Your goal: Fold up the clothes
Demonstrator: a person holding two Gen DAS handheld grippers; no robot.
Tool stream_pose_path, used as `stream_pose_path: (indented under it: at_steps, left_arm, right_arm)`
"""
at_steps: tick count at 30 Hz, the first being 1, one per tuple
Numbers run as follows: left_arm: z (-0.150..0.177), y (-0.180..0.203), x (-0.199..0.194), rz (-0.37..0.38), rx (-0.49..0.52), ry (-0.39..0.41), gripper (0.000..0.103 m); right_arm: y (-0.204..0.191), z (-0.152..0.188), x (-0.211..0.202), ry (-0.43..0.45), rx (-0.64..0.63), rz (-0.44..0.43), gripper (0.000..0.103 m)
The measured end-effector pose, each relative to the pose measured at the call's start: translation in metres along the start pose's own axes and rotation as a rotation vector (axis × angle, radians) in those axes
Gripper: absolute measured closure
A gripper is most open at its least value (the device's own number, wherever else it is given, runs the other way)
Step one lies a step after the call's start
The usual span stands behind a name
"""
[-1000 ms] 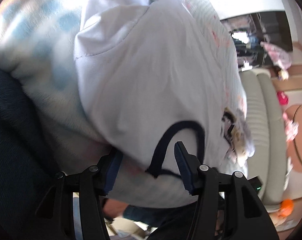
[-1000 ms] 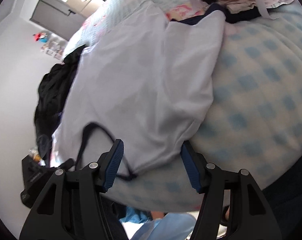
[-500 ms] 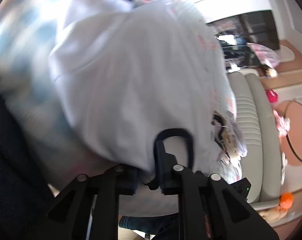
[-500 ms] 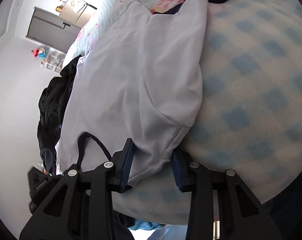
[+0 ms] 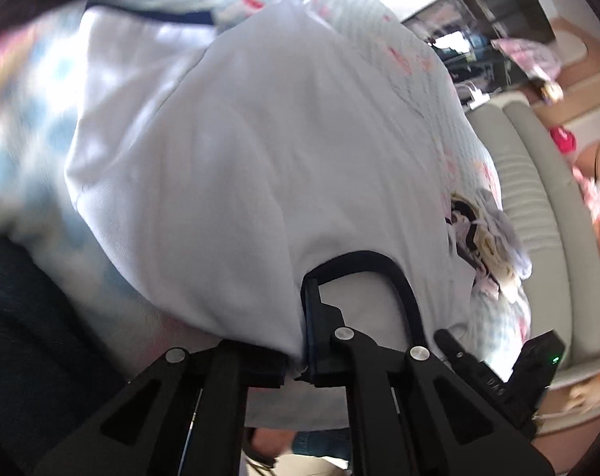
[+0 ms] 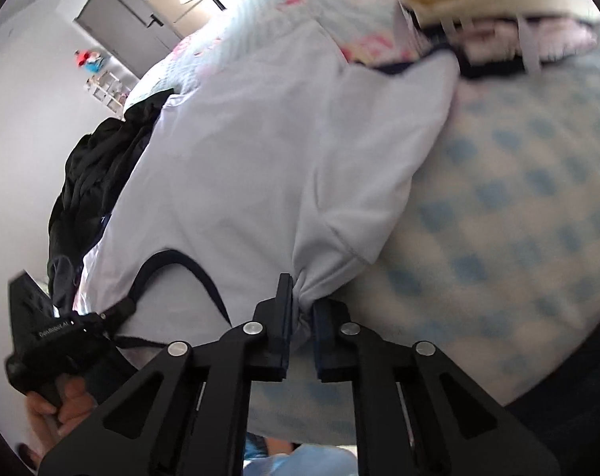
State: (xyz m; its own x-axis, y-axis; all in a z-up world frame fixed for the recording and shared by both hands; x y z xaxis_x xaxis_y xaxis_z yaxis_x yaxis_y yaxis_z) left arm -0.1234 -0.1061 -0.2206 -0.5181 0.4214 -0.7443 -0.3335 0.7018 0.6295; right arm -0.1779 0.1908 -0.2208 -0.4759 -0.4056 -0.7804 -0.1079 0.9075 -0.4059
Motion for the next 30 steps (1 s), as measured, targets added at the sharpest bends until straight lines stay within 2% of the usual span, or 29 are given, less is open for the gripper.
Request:
stream_pose_path:
  at_steps: [7,15,22,23,24,25,26,27,28,29,30]
  left_arm:
    - [0.000,0.000,-0.025,0.009,0.043,0.006,0.097]
    - [0.014,-0.013,-0.027,-0.018,0.047,-0.031,0.097]
    - [0.029,-0.036,-0.014,-0.083,0.013,-0.160,0.093]
    - [0.031,-0.039,-0.014,-0.093,0.012,-0.176,0.090]
    - [0.035,-0.039,-0.019,-0.149,0.020,-0.191,0.087]
    - [0.038,-0.038,-0.026,-0.208,0.029,-0.205,0.080]
    - [0.040,-0.033,-0.034,-0.243,0.054,-0.195,0.077]
    - [0.042,-0.019,-0.046,-0.245,0.112,-0.165,0.076]
    - [0.043,-0.006,-0.055,-0.247,0.162,-0.136,0.070]
    - [0.045,0.007,-0.063,-0.249,0.211,-0.108,0.062]
    - [0.040,0.016,-0.065,-0.241,0.253,-0.073,0.060]
  right_arm:
    - [0.002,0.004,-0.036,0.040,-0.008,-0.016,0.098]
    - [0.003,0.013,-0.058,0.049,-0.016,-0.041,0.098]
    - [0.031,0.048,-0.021,-0.089,0.004,0.079,0.098]
    - [0.031,0.049,-0.024,-0.088,0.006,0.081,0.098]
    - [0.032,0.048,-0.030,-0.078,0.007,0.101,0.094]
    - [0.033,0.047,-0.037,-0.068,0.007,0.120,0.090]
    - [0.033,0.045,-0.043,-0.057,0.004,0.138,0.089]
    - [0.029,0.039,-0.049,-0.034,-0.018,0.149,0.086]
    - [0.025,0.032,-0.055,-0.011,-0.039,0.161,0.077]
    - [0.022,0.026,-0.061,0.012,-0.060,0.172,0.075]
    - [0.018,0.020,-0.067,0.035,-0.082,0.183,0.075]
Point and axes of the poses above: each gripper's, at about its wrist camera, not at the fingertips, and x roughly the way its jaws point, y to its right, z to its underside, the point moved 5 cm from there along x, roughly the way its jaws point, and after that the axes turned 5 degrees about -x, right-handed, at the moved point
